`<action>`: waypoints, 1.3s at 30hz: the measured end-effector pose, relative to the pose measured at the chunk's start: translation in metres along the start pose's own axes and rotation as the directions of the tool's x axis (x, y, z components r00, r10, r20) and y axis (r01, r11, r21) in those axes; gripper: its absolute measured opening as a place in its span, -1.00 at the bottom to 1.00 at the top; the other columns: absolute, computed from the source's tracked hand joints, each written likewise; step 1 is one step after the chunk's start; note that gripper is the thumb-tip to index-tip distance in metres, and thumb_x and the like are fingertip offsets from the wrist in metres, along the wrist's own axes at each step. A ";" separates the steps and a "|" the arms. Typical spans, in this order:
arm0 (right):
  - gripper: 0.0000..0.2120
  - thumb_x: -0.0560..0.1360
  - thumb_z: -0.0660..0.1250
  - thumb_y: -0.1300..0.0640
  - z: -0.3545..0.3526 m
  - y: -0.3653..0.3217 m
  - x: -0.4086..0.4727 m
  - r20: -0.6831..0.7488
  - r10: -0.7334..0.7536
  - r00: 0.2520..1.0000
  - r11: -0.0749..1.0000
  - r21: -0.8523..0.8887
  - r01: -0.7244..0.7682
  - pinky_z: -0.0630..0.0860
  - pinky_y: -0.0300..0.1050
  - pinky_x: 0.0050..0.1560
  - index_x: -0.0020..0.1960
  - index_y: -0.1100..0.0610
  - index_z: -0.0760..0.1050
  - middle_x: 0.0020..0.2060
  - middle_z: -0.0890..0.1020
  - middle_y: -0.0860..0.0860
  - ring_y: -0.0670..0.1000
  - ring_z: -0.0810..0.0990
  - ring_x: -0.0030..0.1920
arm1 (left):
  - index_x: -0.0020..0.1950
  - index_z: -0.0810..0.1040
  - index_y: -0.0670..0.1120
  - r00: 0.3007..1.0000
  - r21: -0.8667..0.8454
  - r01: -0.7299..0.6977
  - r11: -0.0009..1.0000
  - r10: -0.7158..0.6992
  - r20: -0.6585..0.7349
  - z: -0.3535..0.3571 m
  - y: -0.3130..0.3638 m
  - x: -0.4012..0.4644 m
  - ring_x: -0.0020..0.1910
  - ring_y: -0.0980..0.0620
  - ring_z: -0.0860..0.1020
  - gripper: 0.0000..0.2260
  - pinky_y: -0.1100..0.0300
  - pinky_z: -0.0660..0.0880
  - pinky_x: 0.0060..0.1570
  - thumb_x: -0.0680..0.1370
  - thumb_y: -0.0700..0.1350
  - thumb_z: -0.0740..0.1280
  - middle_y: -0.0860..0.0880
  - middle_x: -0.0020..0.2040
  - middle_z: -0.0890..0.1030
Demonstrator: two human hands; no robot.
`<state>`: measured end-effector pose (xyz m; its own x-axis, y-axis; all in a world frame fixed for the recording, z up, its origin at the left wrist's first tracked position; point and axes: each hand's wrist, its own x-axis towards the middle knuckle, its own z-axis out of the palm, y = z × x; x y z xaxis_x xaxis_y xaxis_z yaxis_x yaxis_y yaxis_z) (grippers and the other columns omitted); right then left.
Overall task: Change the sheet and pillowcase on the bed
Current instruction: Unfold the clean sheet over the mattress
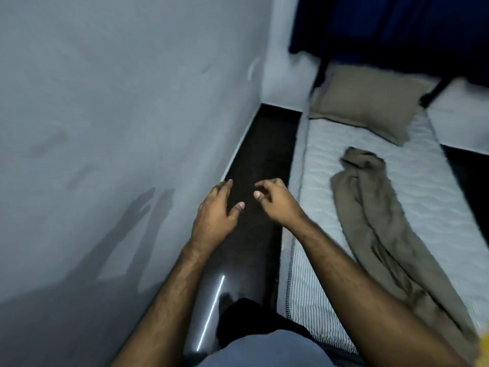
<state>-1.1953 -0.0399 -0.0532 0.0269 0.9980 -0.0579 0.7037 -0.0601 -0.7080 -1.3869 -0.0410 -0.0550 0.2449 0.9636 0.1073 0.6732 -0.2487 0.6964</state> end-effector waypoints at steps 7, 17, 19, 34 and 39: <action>-0.72 0.63 0.30 0.06 -0.066 0.090 0.100 -0.234 0.266 0.935 0.964 0.061 -0.259 0.52 -0.10 0.19 0.29 0.12 0.54 0.19 0.49 0.03 0.05 0.62 0.05 | 0.63 0.16 -0.07 0.905 -0.074 -0.222 0.972 0.234 0.355 0.067 0.018 0.175 0.57 0.00 0.22 -0.32 0.19 0.16 0.50 0.60 0.12 0.35 -0.10 0.59 0.24; -0.75 0.62 0.31 0.16 -0.190 0.142 0.225 -0.466 0.445 0.765 0.896 0.237 -0.376 0.43 -0.24 0.05 0.24 0.24 0.57 0.15 0.65 0.13 0.05 0.61 0.11 | 0.57 0.30 -0.11 0.802 -0.220 -0.371 0.902 0.431 0.414 0.136 0.113 0.386 0.47 -0.02 0.38 -0.41 0.13 0.30 0.45 0.60 0.05 0.37 -0.09 0.49 0.41; -0.75 0.62 0.31 0.16 -0.204 0.154 0.241 -0.495 0.459 0.738 0.889 0.266 -0.374 0.46 -0.22 0.09 0.24 0.25 0.57 0.13 0.66 0.12 0.05 0.62 0.14 | 0.57 0.30 -0.11 0.778 -0.258 -0.374 0.891 0.453 0.435 0.151 0.128 0.413 0.48 -0.01 0.37 -0.41 0.08 0.32 0.46 0.60 0.05 0.37 -0.08 0.50 0.40; -0.75 0.59 0.34 0.14 -0.298 0.229 0.386 -0.632 0.590 0.502 0.756 0.215 -0.618 0.50 -0.08 0.14 0.24 0.16 0.58 0.13 0.59 0.12 0.08 0.59 0.08 | 0.54 0.36 -0.14 0.483 -0.481 -0.460 0.746 0.665 0.570 0.275 0.205 0.658 0.38 -0.09 0.46 -0.48 0.11 0.41 0.31 0.61 -0.03 0.38 -0.14 0.44 0.47; -0.71 0.58 0.36 0.10 -0.289 0.264 0.397 -0.594 0.703 0.391 0.631 0.266 -0.729 0.46 -0.10 0.10 0.26 0.18 0.58 0.15 0.60 0.12 0.13 0.60 0.09 | 0.49 0.41 -0.14 0.378 -0.506 -0.398 0.765 0.640 0.669 0.323 0.208 0.689 0.27 0.01 0.50 -0.54 0.30 0.37 0.15 0.61 -0.10 0.39 -0.10 0.36 0.53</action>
<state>-0.7935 0.3462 -0.0593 0.9269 0.3612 -0.1018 0.2354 -0.7709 -0.5919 -0.8528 0.5393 -0.0660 0.9901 0.1396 0.0113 0.0641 -0.5239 0.8493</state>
